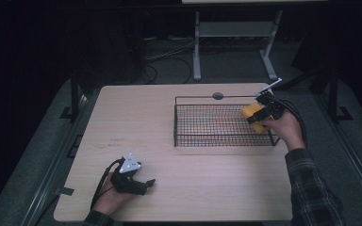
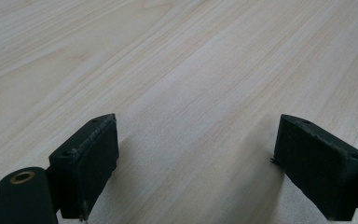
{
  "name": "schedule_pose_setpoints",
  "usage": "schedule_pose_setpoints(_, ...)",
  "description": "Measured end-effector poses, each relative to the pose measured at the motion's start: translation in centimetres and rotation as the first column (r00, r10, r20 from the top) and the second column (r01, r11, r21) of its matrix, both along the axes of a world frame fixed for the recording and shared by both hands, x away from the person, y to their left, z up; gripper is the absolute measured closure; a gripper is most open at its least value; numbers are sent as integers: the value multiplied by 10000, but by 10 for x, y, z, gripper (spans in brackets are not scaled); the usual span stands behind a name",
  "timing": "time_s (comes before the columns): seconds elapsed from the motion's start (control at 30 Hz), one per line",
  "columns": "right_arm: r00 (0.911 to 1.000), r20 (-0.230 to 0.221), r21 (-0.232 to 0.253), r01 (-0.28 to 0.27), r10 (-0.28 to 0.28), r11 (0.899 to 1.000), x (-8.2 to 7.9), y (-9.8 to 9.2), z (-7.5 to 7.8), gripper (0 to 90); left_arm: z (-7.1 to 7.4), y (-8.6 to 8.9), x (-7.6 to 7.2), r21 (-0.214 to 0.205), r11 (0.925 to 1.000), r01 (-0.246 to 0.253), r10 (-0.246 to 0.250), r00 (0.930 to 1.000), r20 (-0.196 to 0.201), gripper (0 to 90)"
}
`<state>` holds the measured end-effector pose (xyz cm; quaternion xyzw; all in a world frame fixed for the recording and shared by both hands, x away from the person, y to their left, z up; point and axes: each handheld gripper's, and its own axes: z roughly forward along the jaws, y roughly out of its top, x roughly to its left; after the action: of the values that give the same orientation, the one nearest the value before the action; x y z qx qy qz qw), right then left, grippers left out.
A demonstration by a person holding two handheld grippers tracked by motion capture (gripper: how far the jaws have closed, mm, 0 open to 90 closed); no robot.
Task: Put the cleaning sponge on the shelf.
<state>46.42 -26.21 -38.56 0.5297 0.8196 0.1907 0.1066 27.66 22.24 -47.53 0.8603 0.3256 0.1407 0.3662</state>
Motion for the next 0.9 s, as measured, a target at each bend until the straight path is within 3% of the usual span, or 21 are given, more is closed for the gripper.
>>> schedule_pose_setpoints(0.57,9983,-575,-33,-107,105,9999,2,6,-20,216,0,0,0,3,10000,-13,13,10000,-4,130)
schedule_pose_setpoints(0.67,9975,-702,-3,-124,123,9999,2,6,-21,179,0,0,0,3,10000,-13,13,10000,-4,129)
schedule_pose_setpoints(0.9,9981,-593,33,-166,168,9999,1,6,-18,179,0,0,0,3,10000,-14,14,10000,-4,130)
